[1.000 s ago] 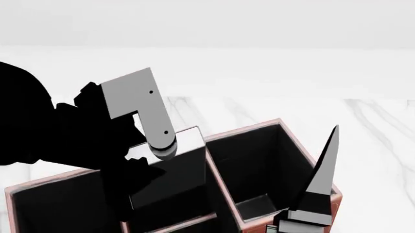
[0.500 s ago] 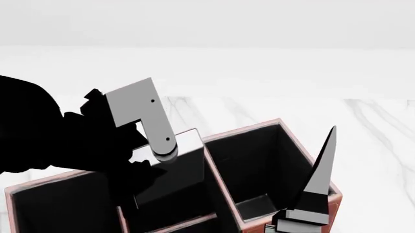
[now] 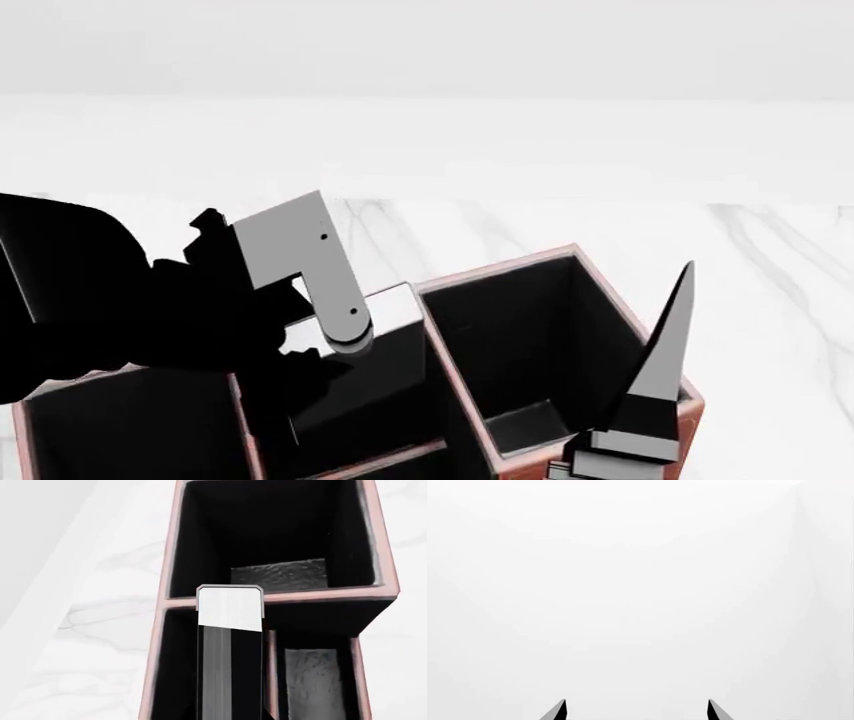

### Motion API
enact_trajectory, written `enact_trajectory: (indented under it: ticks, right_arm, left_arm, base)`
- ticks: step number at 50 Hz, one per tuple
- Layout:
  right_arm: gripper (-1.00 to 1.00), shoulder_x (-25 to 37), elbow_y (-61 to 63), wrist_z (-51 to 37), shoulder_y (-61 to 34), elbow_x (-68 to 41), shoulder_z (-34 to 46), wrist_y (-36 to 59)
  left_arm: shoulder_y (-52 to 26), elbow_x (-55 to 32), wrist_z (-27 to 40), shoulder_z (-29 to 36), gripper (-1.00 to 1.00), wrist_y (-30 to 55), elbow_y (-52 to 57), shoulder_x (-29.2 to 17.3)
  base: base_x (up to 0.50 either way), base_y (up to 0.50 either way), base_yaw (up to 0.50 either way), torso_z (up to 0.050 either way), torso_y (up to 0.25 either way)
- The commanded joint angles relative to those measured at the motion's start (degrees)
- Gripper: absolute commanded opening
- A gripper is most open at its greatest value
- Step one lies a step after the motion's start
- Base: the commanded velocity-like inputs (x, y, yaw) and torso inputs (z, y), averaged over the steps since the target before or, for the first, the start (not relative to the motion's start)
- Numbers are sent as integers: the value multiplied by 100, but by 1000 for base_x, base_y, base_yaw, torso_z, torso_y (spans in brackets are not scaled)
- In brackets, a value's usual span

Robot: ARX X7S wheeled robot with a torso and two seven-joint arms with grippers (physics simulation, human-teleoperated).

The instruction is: Pick up the book and place it in the front compartment of the caddy.

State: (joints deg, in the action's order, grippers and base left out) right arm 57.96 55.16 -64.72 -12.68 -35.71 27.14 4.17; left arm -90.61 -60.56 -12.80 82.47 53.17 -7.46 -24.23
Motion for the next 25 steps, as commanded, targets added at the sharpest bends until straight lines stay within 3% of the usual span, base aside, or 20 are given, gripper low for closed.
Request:
enact_trajectory:
  ticks: [1, 25]
  right_arm:
    - [100, -100, 14, 219, 50, -6, -132, -119]
    - [100, -86, 3, 199, 21, -17, -99, -99]
  left_arm:
    - [70, 344, -81, -185, -100, -267, -195, 182]
    - [246, 456, -116, -74, -100, -355, -330, 188]
  base:
    - [0, 0, 0, 0, 0]
    - [0, 0, 0, 0, 1]
